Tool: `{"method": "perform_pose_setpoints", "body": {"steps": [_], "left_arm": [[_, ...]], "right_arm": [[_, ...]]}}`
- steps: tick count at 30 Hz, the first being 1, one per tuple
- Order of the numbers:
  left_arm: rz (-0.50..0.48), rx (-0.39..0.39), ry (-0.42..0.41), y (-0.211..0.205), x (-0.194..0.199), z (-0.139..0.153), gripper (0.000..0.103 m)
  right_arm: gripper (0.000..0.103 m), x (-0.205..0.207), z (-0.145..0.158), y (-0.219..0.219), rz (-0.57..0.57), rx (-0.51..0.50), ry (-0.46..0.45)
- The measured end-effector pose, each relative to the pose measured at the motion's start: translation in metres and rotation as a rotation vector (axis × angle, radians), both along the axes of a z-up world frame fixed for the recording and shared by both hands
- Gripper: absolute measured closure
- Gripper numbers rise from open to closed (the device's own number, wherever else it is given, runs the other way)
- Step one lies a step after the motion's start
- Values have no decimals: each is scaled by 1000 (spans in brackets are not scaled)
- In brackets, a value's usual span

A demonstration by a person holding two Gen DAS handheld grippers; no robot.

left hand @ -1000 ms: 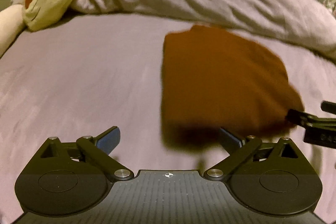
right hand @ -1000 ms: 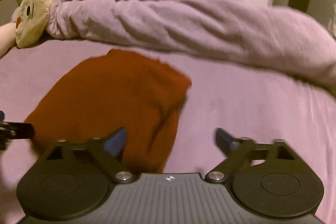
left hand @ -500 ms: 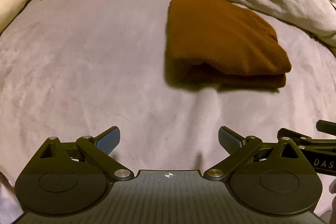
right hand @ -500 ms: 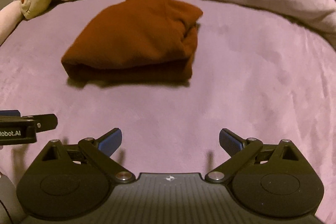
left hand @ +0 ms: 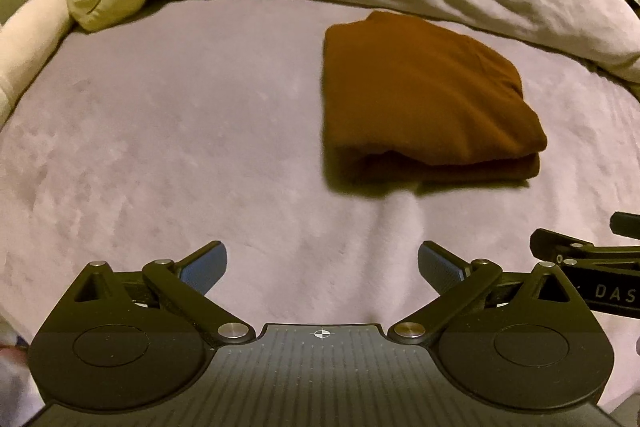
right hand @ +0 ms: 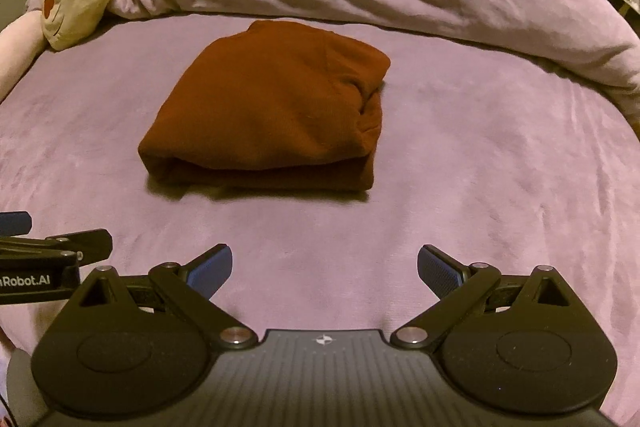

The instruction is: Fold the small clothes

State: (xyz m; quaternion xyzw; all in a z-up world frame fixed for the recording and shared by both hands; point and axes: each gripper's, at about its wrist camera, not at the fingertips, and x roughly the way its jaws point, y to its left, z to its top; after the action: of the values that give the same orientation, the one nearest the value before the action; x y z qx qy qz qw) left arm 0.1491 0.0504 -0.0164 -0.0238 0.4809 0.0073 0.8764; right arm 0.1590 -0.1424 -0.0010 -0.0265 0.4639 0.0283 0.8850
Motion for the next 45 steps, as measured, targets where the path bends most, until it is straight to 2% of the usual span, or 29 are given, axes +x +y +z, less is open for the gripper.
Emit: {"method": "perform_pose_setpoints", "body": {"steps": [3, 7, 45], "left_arm": [[-11, 16, 1, -3, 1, 1, 0], [-26, -3, 9, -5, 2, 1, 0], [-40, 2, 17, -15, 3, 2, 0]], "right_arm": [[4, 3, 1, -1, -11, 13, 6], [4, 4, 1, -4, -18, 19, 7], [4, 3, 6, -11, -46, 57, 18]]}}
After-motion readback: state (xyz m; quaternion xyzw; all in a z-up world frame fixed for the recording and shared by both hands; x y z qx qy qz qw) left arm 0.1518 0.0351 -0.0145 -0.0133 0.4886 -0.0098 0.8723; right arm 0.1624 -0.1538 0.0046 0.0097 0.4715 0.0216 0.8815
